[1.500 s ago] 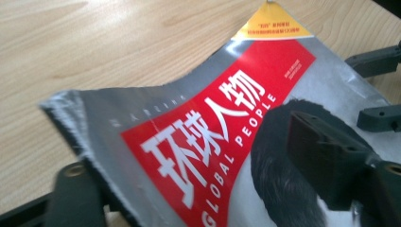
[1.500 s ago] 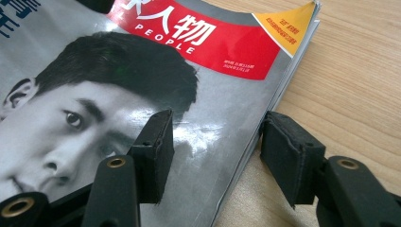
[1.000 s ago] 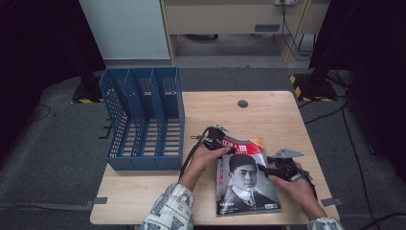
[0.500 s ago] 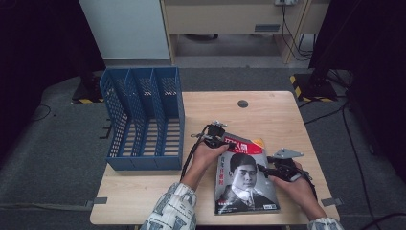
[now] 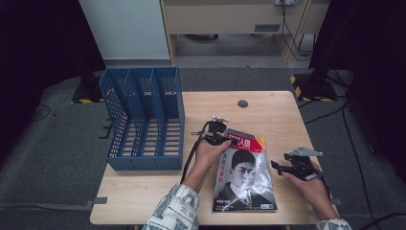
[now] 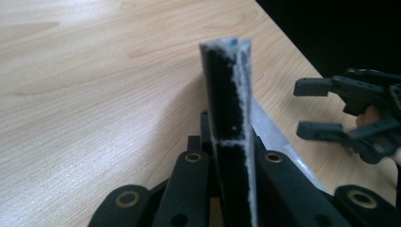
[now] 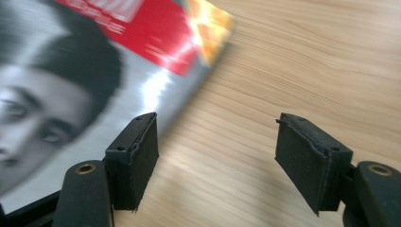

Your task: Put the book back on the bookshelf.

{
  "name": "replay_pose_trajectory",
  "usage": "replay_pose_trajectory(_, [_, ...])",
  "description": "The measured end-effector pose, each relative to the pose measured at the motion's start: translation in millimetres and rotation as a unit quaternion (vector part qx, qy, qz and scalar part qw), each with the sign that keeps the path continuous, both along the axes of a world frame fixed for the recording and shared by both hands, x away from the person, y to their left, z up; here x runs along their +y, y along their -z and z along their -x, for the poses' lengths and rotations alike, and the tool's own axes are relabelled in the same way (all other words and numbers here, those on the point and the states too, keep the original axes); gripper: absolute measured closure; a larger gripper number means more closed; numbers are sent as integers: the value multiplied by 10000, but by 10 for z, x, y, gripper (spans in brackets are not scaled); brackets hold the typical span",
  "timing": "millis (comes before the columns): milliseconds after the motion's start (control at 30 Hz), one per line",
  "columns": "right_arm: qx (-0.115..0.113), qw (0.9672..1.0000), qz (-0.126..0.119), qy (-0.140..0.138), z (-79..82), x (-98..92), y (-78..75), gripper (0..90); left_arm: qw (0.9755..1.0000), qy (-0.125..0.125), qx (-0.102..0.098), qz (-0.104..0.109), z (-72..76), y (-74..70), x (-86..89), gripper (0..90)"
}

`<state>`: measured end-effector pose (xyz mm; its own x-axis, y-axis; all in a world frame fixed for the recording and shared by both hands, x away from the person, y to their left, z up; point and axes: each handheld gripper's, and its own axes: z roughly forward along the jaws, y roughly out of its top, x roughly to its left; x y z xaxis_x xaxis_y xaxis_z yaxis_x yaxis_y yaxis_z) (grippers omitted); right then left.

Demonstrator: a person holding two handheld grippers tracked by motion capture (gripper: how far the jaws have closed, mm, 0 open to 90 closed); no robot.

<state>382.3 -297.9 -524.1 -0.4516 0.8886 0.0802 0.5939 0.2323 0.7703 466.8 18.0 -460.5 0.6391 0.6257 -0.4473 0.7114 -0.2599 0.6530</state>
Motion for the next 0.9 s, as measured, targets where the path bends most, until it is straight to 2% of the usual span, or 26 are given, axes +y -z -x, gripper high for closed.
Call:
replay_pose_trajectory(33, [24,9999,33,124,-16,-55,19,306,10000,-5,-27,18,10,-24,2,866])
replay_pose_trajectory(133, [91,9997,72,195,-24,-62,47,304,9998,-11,-81,157,48,-113,17,866])
replay_pose_trajectory(367, [139,9990,418,58,-42,16,109,295,9993,54,-39,369,98,-261,12,866])
replay_pose_trajectory(667, [99,9989,444,105,-43,8,116,293,9976,64,96,682,97,-364,16,865])
replay_pose_trajectory(900, [75,9988,462,111,-45,8,118,292,9952,-7,170,959,103,-454,104,865])
